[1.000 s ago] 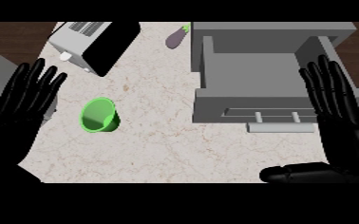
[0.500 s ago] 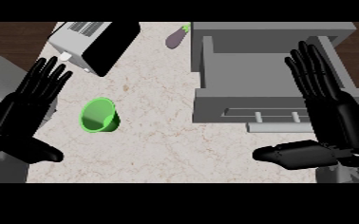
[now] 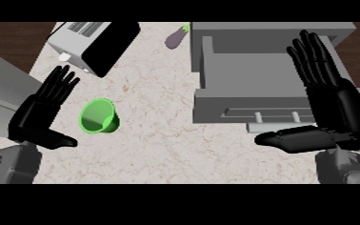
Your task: Pick up the cup, place it into the drawer and close the drawer
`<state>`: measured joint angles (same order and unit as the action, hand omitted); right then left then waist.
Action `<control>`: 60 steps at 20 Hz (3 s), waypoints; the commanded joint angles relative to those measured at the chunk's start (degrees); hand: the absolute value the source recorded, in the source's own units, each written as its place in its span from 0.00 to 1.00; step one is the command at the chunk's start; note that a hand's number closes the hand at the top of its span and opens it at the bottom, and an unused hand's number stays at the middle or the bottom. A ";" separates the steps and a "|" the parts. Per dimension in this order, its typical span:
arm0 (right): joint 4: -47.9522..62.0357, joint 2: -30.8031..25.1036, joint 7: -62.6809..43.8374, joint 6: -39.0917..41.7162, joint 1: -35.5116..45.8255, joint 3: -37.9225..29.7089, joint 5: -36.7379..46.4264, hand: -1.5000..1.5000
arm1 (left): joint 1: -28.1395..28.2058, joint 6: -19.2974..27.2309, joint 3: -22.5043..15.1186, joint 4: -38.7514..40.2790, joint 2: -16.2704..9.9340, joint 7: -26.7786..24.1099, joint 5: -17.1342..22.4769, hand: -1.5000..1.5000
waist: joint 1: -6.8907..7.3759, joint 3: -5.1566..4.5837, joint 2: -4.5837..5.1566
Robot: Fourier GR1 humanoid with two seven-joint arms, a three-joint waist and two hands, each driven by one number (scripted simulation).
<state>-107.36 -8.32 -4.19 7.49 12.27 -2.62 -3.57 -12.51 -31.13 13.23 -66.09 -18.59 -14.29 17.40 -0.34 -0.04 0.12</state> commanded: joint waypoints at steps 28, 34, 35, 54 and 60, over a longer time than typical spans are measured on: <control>0.55 -2.53 -3.69 3.23 4.63 -2.60 -3.34 0.00 | -17.45 4.80 -0.35 53.83 -1.33 -40.17 -20.16 0.00 | -1.40 -0.20 0.51; 0.19 -3.42 -2.37 4.06 3.73 -4.82 -5.06 0.00 | -16.91 6.58 -1.00 55.34 0.50 -43.59 -21.37 0.00 | -2.29 -0.31 0.80; -0.63 -2.16 -4.67 2.20 4.96 -2.77 -3.27 0.00 | -16.63 4.75 -1.42 55.57 -1.22 -44.03 -21.89 0.00 | -2.04 -0.34 0.79; 0.73 -3.83 -5.92 2.39 6.62 -4.64 -3.84 0.00 | -17.57 15.21 -1.44 51.02 5.28 -52.26 -22.43 1.00 | -2.03 -0.32 0.83; 2.06 -3.39 -3.71 3.26 5.48 -4.85 -4.36 0.00 | -17.53 24.40 4.84 49.95 8.74 -54.31 -17.30 1.00 | -1.27 -0.19 0.60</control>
<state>-105.29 -12.23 -8.44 10.62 18.87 -7.66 -7.79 -30.58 -12.30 14.52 -15.84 -12.49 -60.73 -2.67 -1.90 -0.31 0.89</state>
